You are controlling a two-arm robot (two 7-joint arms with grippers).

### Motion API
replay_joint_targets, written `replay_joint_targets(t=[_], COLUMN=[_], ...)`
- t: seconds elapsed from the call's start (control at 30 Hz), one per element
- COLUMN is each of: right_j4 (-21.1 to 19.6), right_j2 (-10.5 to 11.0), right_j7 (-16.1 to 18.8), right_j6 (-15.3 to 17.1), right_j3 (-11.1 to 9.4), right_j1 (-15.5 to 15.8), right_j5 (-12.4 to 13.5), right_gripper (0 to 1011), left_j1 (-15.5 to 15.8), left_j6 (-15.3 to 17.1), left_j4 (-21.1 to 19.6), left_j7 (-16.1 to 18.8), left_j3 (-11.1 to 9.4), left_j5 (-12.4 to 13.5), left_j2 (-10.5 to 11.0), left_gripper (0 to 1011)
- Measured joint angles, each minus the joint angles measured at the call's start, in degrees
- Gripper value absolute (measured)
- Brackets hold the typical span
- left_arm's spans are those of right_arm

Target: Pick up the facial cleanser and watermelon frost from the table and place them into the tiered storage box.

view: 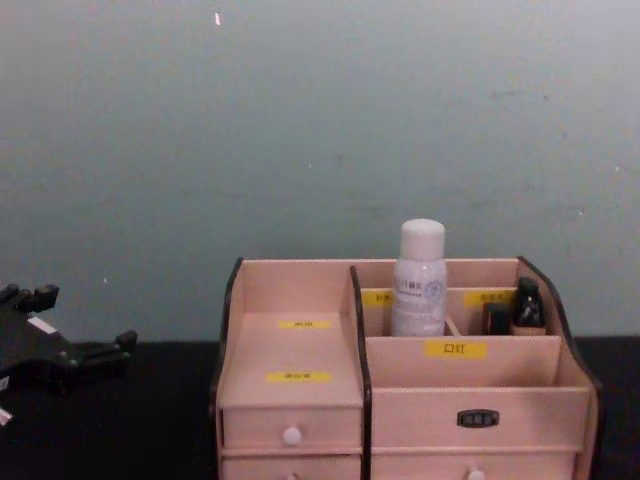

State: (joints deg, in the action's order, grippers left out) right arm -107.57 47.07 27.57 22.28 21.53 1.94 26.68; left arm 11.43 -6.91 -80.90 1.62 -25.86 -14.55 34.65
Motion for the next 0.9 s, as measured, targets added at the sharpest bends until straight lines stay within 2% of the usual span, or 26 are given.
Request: replay_joint_targets(t=[0.27, 0.9], right_j4=[0.75, 2.08], right_j2=[-0.21, -1.22], right_j7=[-0.82, -0.8], right_j6=[0.85, 2.46], right_j3=[0.79, 1.79], right_j1=[-0.67, -1.48], right_j5=[-1.18, -1.75], right_gripper=[1000, 1000], left_j1=[0.0, 0.0], left_j6=[0.0, 0.0], left_j4=[0.0, 0.0], left_j7=[0.0, 0.0], left_j3=[0.0, 0.0], left_j5=[0.0, 0.0], left_j2=[0.0, -0.01], left_gripper=[1001, 1001])
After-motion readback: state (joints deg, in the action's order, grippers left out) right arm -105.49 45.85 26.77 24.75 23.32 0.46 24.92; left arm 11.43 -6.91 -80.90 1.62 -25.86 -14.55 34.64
